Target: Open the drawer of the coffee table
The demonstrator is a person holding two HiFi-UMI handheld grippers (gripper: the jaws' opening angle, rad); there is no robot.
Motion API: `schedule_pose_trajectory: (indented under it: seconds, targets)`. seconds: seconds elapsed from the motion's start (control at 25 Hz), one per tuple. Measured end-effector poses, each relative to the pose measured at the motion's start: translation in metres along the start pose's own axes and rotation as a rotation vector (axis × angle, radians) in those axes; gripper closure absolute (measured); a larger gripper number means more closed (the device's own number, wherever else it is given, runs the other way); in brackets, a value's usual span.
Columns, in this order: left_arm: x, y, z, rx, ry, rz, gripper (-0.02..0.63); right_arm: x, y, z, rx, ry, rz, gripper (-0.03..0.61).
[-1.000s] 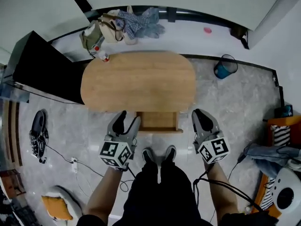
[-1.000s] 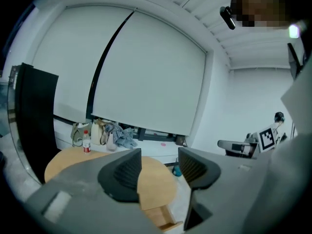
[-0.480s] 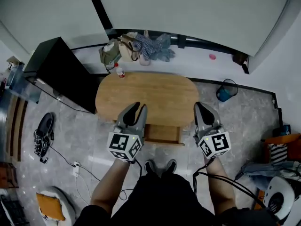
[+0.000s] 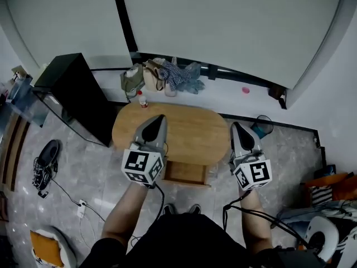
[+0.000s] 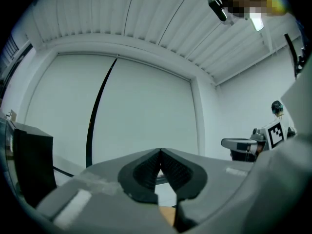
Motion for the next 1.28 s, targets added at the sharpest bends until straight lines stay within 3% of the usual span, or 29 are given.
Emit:
schedule_pose_trajectory:
  seconds: [0.36,0.68,1.28]
  targets:
    - [-0.013,-0.036,0.003,-0.063,0.037,-0.140,0.612,0.004,-0.023,0.001,-0.005,-0.017,0.045,0.577]
    - [-0.017,-0.024,0.014,-0.034,0.060,-0.109,0.612,0.017,-0.007,0.004,0.049,-0.031,0.026,0.577]
    - [-0.024,-0.004,0.021,0.021,0.031,-0.106,0.612,0.021,0.017,0.011,0.093,-0.074,-0.004,0.577]
Point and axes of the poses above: the fingertips, and each gripper's own axes: z backward along the fingers, x to its left, y out of its underside, the point moved 8 cm from there along z, backward along the fingers, and after that the axes turned 5 degrees about -z, right-handed, at the moved point
